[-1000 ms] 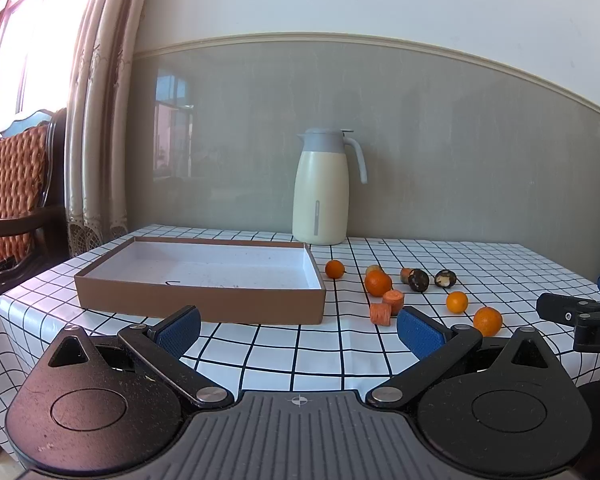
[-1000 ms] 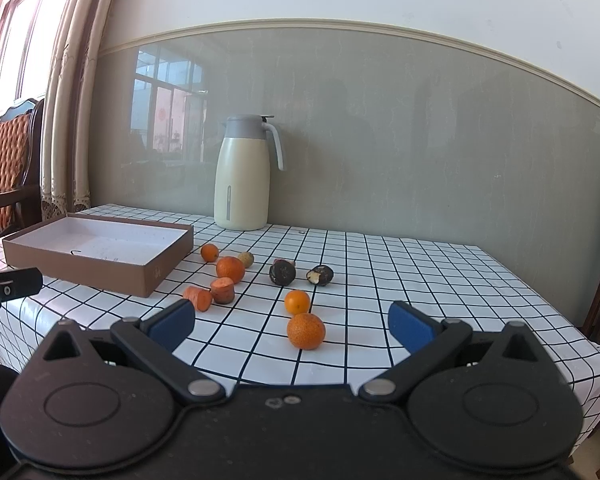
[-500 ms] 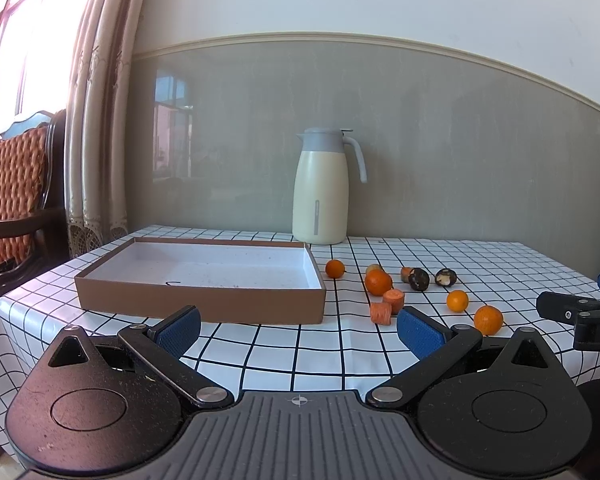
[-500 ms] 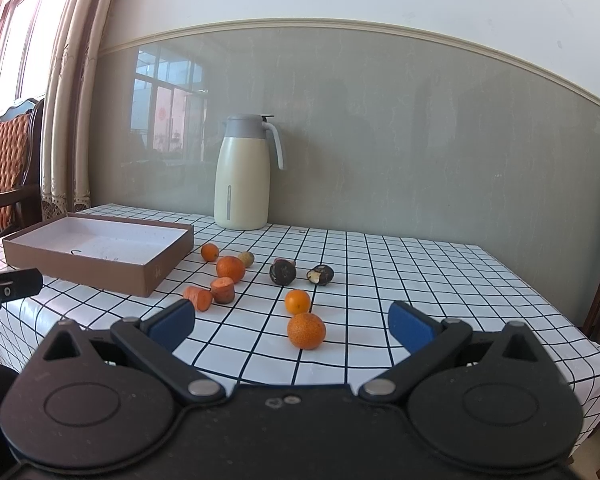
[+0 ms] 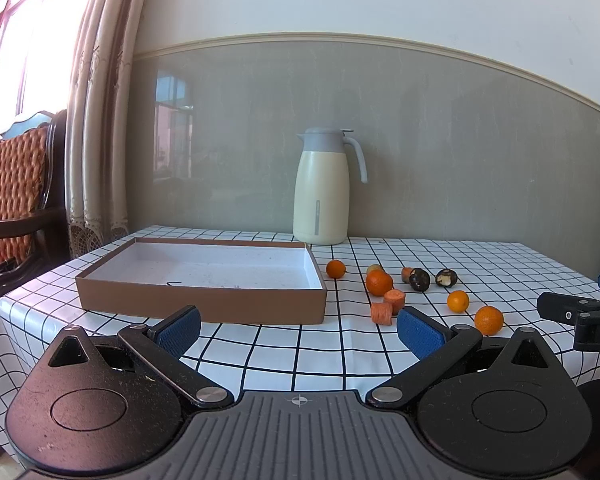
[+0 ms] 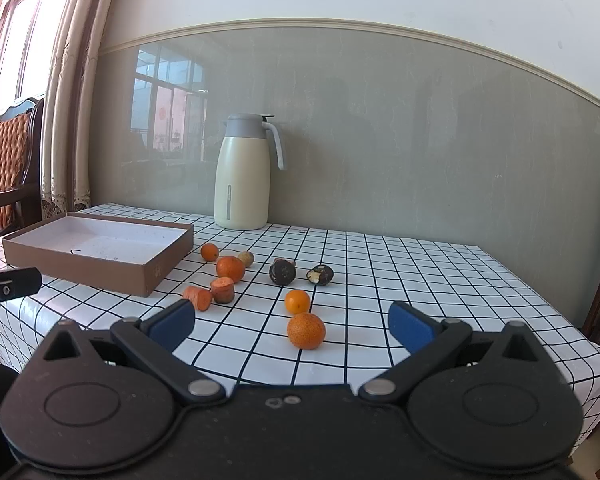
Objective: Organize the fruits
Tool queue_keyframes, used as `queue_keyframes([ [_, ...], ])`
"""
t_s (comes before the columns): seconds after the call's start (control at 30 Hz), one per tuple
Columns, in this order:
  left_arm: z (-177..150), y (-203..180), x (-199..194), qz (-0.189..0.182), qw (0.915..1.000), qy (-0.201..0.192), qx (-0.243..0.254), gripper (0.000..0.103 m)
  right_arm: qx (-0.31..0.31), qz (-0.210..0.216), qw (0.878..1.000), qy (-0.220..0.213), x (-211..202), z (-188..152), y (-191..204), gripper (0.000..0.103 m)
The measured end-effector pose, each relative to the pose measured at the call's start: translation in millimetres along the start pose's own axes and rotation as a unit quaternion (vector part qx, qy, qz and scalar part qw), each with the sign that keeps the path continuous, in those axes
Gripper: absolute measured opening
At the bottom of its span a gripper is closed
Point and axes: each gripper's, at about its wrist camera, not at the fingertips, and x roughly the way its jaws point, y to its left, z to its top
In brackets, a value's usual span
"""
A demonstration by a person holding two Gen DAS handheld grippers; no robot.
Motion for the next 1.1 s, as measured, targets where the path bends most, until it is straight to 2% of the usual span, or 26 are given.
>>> queue_keyframes([
  [1.1, -2.4, 1.7, 0.0, 0.005, 1.0, -0.003, -0.005, 0.103, -0.001, -0.001, 1.0, -0.001, -0.4, 0.6, -0.6, 0.097],
])
